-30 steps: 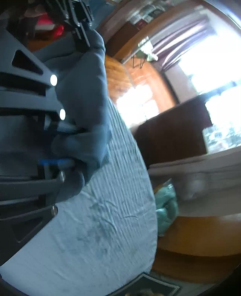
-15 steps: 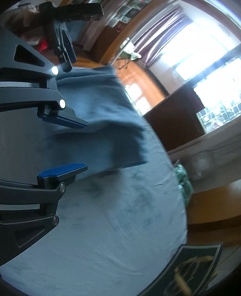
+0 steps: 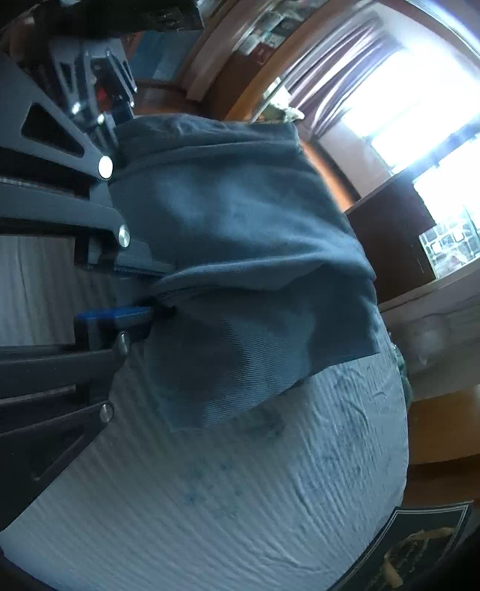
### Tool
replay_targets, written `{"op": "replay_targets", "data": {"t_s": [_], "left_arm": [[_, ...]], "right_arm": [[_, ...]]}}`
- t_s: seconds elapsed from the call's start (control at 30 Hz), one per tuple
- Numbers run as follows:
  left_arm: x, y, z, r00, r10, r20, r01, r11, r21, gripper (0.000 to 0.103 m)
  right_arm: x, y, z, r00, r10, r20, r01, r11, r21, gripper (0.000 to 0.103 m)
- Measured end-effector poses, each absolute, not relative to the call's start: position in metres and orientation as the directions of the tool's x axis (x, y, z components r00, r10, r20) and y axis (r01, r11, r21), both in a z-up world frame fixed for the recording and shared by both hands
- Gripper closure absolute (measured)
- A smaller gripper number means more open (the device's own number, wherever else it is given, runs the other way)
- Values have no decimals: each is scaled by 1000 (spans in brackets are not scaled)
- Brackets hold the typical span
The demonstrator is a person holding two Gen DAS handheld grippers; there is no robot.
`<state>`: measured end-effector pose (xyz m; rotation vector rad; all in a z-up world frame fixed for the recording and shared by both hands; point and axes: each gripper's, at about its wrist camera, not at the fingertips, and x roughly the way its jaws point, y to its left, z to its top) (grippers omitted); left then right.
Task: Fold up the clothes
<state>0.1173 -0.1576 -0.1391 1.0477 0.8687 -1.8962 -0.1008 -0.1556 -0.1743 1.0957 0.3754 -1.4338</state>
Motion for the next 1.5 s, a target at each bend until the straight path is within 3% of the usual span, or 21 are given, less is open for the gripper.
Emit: {"op": "replay_targets", "data": {"t_s": [0.17, 0.3, 0.37, 0.43, 0.6, 0.63, 0.67, 0.73, 0.77, 0.93, 1.03, 1.1, 1.23, 1.37, 1.4, 1.5], "left_arm": [[130, -157, -140, -342, -258, -903, 871, -449, -202, 67], [135, -157, -118, -369, -252, -895, 858, -462, -223, 66], [133, -161, -87, -415, -299, -859, 842, -483, -239, 58], [128, -170, -63, -447, -347, -824, 833, -496, -243, 35], [92, -230, -65, -416, -401, -817, 856, -476, -202, 35], [88, -243, -74, -396, -394, -830, 863, -467, -190, 49], [85, -255, -83, -372, -386, -844, 872, -458, -174, 57], [88, -270, -103, -329, -365, -871, 887, -435, -152, 65], [93, -275, -114, -298, -358, -885, 897, -421, -132, 68], [121, -294, -147, -247, -311, -918, 927, -352, -131, 65], [118, -292, -127, -281, -314, -907, 914, -375, -153, 65], [114, -287, -102, -338, -358, -870, 901, -390, -189, 64], [97, -301, -93, -347, -400, -848, 900, -396, -181, 54], [91, -319, -126, -267, -387, -882, 929, -348, -128, 54], [90, -320, -133, -262, -386, -884, 931, -342, -127, 51], [95, -320, -140, -248, -415, -875, 939, -324, -112, 28]], "right_arm": [[-115, -145, -178, 162, -548, -821, 878, -300, 373, 90], [-117, -137, -173, 136, -515, -846, 880, -330, 342, 63], [-121, -130, -150, 122, -569, -813, 882, -313, 352, 60], [-125, -132, -128, 114, -618, -778, 891, -283, 355, 54], [-131, -176, -116, 168, -648, -742, 894, -217, 392, 53], [-130, -187, -118, 184, -646, -741, 891, -208, 403, 55], [-128, -199, -121, 202, -643, -739, 889, -197, 413, 60], [-126, -221, -131, 247, -620, -745, 884, -170, 436, 95], [-125, -229, -137, 257, -602, -756, 887, -164, 432, 99], [-138, -263, -184, 169, -484, -858, 915, -247, 320, 100], [-150, -267, -183, 164, -508, -846, 903, -268, 336, 100], [-145, -267, -157, 167, -594, -787, 911, -212, 353, 100], [-132, -280, -134, 237, -682, -692, 897, -119, 425, 99], [-122, -307, -157, 266, -624, -734, 899, -114, 423, 99], [-123, -312, -168, 256, -600, -758, 901, -137, 412, 99], [-130, -326, -193, 257, -564, -785, 894, -171, 415, 99]]}}
